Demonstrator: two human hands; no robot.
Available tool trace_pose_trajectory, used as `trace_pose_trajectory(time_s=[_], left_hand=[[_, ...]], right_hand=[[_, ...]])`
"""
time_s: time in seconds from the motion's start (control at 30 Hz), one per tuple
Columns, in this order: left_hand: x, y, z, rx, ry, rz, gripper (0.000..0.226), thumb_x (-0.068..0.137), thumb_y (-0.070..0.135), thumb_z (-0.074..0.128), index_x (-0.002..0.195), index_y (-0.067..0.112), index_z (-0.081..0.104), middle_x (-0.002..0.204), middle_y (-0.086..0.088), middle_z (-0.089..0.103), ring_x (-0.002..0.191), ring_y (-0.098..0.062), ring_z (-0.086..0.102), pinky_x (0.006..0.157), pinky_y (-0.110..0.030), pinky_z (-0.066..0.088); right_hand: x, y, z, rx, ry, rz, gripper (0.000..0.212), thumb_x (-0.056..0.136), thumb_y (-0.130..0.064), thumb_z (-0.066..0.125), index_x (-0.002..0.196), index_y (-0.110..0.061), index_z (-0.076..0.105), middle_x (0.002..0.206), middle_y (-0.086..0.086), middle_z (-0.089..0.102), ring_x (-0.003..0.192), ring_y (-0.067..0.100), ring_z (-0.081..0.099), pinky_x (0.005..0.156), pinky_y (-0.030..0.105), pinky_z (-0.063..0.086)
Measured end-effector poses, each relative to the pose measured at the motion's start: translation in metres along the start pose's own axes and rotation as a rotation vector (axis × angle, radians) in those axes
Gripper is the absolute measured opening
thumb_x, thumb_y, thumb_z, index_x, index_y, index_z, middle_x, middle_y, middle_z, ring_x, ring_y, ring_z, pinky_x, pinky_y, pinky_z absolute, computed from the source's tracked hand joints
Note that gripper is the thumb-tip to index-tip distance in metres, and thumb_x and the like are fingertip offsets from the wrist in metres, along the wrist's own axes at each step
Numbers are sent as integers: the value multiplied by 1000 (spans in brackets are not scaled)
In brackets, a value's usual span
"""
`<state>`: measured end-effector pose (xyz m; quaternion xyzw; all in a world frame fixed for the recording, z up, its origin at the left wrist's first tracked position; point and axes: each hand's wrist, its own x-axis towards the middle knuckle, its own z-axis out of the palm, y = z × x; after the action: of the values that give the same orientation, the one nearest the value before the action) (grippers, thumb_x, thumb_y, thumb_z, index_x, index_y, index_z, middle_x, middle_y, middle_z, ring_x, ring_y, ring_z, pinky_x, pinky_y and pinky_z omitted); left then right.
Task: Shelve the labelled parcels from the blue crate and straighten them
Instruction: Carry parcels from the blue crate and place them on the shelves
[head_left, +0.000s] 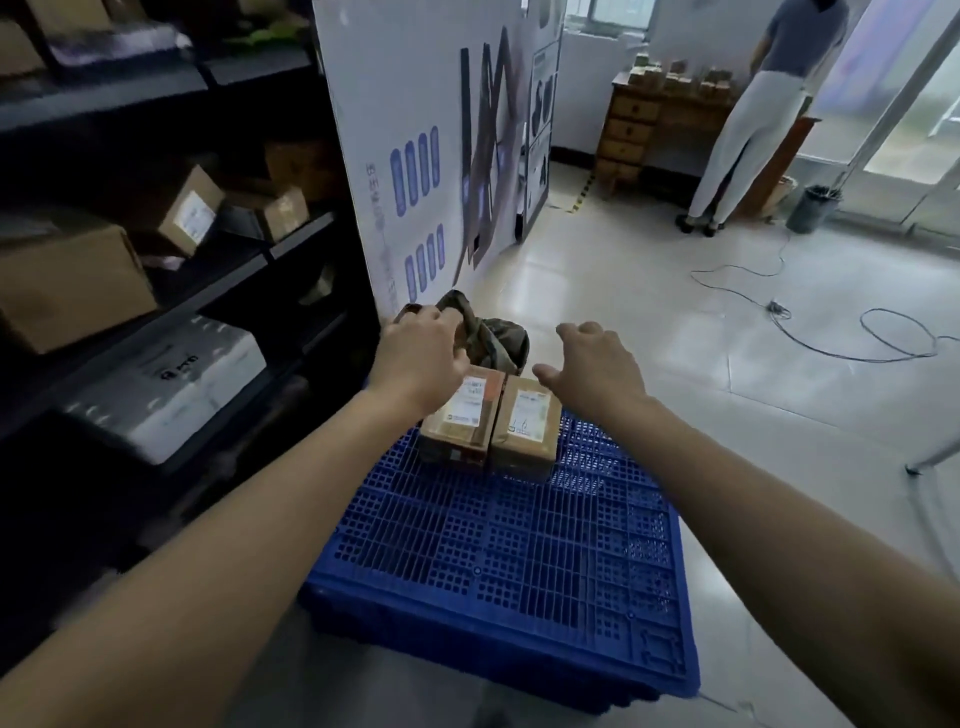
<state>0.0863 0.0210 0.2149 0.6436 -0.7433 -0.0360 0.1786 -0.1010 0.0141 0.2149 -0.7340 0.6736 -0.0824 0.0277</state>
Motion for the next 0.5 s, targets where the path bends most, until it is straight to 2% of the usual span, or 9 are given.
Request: trace_pose_trajectory(time_s=[0.2,0.3,0.4,0.5], left_hand=[[61,-41,82,-174,-231,-183,43,96,28,51,134,10,45,130,-14,49,112,-31,51,91,-42,45],[82,-64,128,-431,-330,-437,46,95,27,55,135,7,45,134,-14,49,113,-30,53,84,-36,45],[100,-95,181,-533,-375,-599,43,95,23,57,132,5,47,132,-15,50,112,-30,53,89,-38,44],[118,-124,236,-564,-377,-669,47,93,26,59,134,5,46,135,-13,50,118,-29,50,88,-36,40]], right_hand=[[72,41,76,0,-141,78,54,92,-43,54,133,-9,44,134,16,49,122,33,43,94,45,44],[95,56,121,6,-222,147,56,91,-45,55,133,-9,45,132,16,50,122,34,43,94,45,43],[116,71,173,51,-280,217,60,90,-46,57,134,-9,43,131,16,50,120,35,43,92,46,44],[132,90,226,119,-314,292,66,88,-47,59,139,-11,37,135,16,47,125,37,40,95,49,43]])
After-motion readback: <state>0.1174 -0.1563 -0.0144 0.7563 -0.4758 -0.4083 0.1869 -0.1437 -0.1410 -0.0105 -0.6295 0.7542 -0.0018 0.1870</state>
